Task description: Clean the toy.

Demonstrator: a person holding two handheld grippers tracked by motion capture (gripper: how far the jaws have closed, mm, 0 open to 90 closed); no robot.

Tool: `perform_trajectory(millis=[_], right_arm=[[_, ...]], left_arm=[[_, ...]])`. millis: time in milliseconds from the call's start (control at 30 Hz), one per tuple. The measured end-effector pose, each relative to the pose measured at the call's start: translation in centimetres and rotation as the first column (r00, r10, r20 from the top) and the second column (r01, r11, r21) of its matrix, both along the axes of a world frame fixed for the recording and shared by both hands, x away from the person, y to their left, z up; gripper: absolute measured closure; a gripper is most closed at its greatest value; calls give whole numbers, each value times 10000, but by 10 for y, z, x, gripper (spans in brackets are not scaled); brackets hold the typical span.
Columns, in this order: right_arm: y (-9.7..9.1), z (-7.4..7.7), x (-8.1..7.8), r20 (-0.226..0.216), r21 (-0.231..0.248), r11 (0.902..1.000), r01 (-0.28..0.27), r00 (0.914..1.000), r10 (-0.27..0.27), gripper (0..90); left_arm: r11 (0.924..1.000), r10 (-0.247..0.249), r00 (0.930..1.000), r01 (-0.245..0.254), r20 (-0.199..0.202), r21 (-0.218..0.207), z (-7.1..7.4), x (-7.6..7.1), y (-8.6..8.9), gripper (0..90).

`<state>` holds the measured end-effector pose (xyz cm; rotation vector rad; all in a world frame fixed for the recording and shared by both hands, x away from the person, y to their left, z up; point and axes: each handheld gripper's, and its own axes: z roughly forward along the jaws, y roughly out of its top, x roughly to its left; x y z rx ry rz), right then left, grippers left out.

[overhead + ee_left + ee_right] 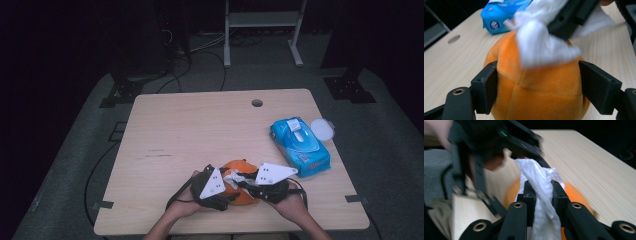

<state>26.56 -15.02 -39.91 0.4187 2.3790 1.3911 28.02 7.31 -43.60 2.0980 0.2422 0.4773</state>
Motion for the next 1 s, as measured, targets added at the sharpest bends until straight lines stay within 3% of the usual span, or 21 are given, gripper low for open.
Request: perform_trajectory(millis=[67,167,200,267,333,400,433,567,667,700,800,967,1000], right_arm=[[-12,-9,9,-140,-344,9971,673,9976,-678,768],[-26,-17,14,-415,-409,9928,1124,9926,-1141,768],[-28,-20,15,-453,-457,9917,1204,9914,-1224,769],[-28,-23,18,-602,-314,9921,1216,9905,-1233,768],[-24,-23,18,-454,-418,9917,1220,9913,-1238,768],[-22,-23,19,-462,-362,9916,1243,9910,-1259,768],[-21,-23,19,-427,-369,9917,1229,9913,-1244,768],[-19,-21,14,-485,-303,9939,1061,9930,-1075,767],[-5,-21,2,-452,-566,9983,160,9988,-186,765],[1,-23,-2,-315,-791,9969,-5,9995,-20,763],[5,-24,-1,-230,-1030,9945,-190,9996,168,766],[-18,-26,12,-541,-1119,9922,545,9967,-609,767],[-20,-27,13,-584,-1125,9918,611,9960,-680,767]], left_arm=[[9991,215,9982,-236,-568,-364,-3,7,7,221],[9960,401,9915,-495,-1237,-741,-6,16,17,219],[9960,247,9901,-363,-1382,-820,-4,18,18,206],[9964,78,9921,-183,-1249,-832,2,18,17,154],[9969,67,9950,-144,-992,-772,5,17,16,154],[9975,196,9955,-258,-928,-657,4,17,18,206],[9970,268,9937,-345,-1086,-695,2,18,20,245],[9890,834,9759,-1058,-2017,-1030,-2,28,28,296],[9817,1010,9607,-1385,-2587,-1309,-6,34,36,297],[9820,969,9592,-1356,-2655,-1316,-7,36,38,297],[9846,684,9603,-1088,-2706,-1371,-10,37,44,294],[9878,459,9598,-848,-2769,-1303,-11,37,48,284],[9881,276,9636,-665,-2658,-1386,-10,35,47,263]])
